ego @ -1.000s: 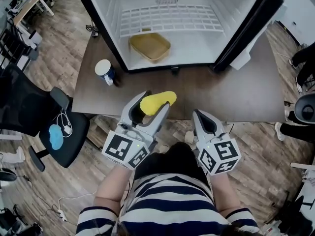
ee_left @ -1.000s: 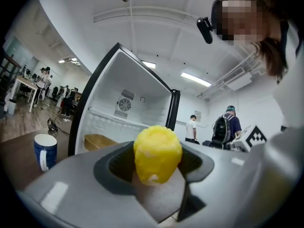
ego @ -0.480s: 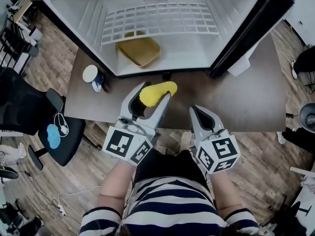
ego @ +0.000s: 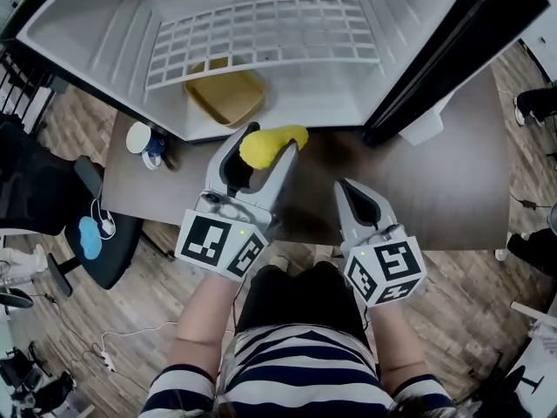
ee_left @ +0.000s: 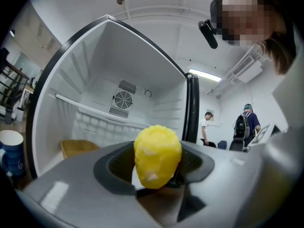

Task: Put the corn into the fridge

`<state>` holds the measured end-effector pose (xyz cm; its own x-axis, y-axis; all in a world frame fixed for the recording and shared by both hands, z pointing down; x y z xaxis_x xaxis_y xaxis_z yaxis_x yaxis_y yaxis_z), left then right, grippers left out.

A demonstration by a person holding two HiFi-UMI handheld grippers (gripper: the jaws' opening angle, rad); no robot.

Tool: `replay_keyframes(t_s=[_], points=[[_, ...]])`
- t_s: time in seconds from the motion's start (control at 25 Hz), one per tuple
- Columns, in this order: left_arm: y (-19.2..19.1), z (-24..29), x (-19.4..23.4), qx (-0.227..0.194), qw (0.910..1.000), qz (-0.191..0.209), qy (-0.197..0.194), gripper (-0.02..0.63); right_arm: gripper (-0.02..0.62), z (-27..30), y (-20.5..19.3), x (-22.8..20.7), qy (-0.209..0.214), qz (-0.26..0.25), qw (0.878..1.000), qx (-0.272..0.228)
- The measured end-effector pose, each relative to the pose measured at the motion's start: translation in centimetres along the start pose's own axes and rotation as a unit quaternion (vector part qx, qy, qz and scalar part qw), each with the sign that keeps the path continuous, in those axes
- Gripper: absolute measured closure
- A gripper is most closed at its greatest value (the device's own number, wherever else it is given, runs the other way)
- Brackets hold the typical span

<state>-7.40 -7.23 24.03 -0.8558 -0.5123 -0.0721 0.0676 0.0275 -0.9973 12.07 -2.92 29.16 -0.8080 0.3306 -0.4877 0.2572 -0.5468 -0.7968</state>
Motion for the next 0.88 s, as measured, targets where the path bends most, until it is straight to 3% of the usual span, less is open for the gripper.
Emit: replay_keyframes(t_s=[0.88], points=[[-2.5,5.9,0.1,0.006,0.9981,0.057,0.023,0.606,0.604,4.2,-1.1,-3.1,0.016,0.006,1.000,0.015]])
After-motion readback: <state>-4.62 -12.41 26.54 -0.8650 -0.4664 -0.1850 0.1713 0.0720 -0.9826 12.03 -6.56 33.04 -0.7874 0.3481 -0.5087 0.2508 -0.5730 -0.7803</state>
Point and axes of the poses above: the fingertips, and each gripper's own axes: z forward along the fingers, x to its left, y out of its top, the point moved 9 cm from there along -z, backward along the fingers, and after that the axes turned 15 degrees about z, right-handed, at the moved point
